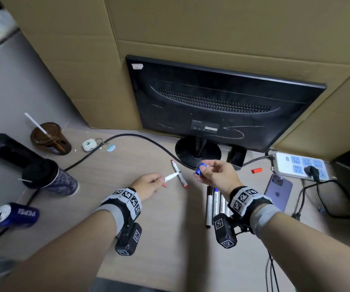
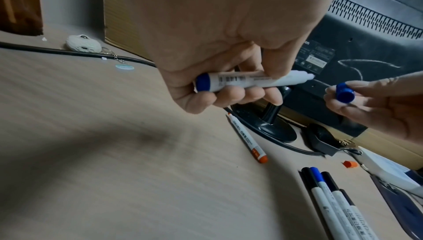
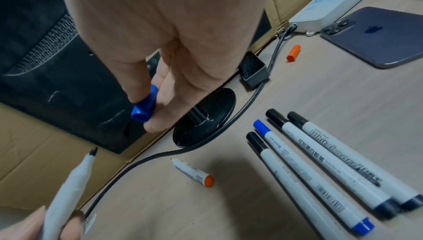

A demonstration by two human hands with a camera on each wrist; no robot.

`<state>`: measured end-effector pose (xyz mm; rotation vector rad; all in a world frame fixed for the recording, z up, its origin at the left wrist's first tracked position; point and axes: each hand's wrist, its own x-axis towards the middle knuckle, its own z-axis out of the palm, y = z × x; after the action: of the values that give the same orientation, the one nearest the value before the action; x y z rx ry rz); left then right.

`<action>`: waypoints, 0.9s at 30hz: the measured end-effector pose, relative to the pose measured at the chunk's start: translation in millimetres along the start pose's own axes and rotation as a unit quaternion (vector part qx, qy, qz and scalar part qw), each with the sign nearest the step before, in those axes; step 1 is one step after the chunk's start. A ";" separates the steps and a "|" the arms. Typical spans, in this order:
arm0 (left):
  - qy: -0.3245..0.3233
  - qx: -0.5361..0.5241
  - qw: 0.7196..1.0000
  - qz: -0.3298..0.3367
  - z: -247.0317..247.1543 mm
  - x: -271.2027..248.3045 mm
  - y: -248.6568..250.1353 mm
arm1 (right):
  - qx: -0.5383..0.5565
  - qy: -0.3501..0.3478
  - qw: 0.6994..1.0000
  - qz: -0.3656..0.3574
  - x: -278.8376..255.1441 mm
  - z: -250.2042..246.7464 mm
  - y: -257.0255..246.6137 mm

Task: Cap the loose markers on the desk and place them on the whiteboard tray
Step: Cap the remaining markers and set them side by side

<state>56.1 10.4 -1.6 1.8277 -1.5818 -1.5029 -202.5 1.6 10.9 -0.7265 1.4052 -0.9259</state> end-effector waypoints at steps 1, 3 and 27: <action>0.000 0.000 1.000 0.007 0.8 -1.4 3.3 | -0.004 0.000 1.000 -0.002 -1.4 -1.9 -1.6; 0.003 -0.004 1.000 0.017 1.4 -2.4 7.1 | -0.004 -0.004 1.000 -0.002 -3.3 -4.9 -3.8; -0.015 -0.033 0.998 0.049 6.2 0.9 15.7 | 0.021 -0.076 0.997 0.018 -15.6 -2.7 -10.8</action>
<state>42.3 6.5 7.4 1.6741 -1.5924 -1.5266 -205.3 10.2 27.7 -0.7237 1.2575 -0.8512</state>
